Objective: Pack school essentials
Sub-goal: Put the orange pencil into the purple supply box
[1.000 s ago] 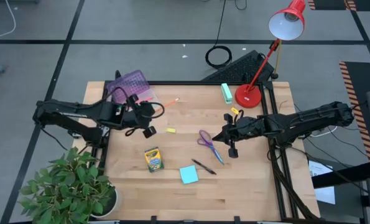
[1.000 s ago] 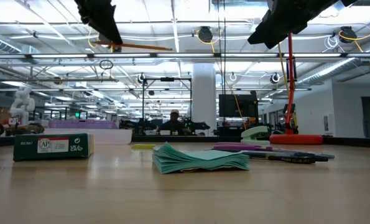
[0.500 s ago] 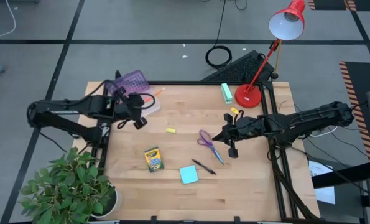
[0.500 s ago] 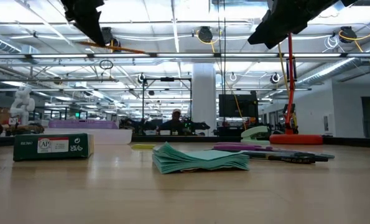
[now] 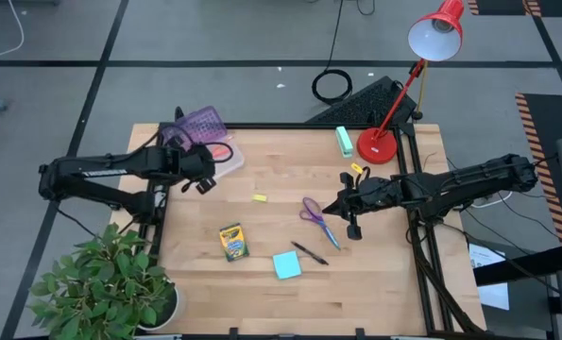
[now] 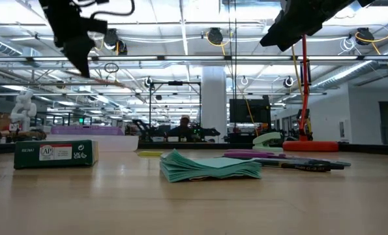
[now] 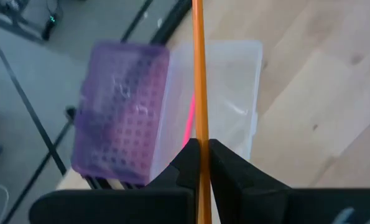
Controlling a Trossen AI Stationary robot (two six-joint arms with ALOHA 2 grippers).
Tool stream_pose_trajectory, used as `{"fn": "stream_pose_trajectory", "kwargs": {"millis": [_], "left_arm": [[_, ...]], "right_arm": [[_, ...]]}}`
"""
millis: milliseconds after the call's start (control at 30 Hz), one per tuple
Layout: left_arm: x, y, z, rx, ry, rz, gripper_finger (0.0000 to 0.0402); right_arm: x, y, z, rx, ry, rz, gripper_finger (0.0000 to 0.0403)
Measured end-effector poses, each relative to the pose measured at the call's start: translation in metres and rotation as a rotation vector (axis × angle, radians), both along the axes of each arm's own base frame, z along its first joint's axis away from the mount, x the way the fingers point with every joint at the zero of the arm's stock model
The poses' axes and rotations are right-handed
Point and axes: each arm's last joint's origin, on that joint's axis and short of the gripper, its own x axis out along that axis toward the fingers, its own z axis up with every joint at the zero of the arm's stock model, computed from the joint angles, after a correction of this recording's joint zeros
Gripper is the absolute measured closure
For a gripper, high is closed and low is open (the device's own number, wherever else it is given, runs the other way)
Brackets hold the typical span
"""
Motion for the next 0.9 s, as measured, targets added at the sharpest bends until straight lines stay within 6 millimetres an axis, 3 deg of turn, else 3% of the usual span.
{"fn": "stream_pose_trajectory", "kwargs": {"millis": [300, 600, 900], "left_arm": [[-0.012, 0.010, -0.041, -0.072, 0.098, 0.073, 0.0376], [-0.005, 0.025, -0.047, -0.044, 0.080, 0.056, 0.0376], [-0.003, 0.050, -0.066, -0.121, 0.204, 0.136, 0.0376]], "right_arm": [[0.000, 0.000, 0.000, 0.000, -0.001, 0.000, 0.0403], [0.000, 0.000, 0.000, -0.002, -0.002, 0.001, 0.0403], [0.000, 0.000, 0.000, -0.003, -0.001, 0.001, 0.0403]]}}
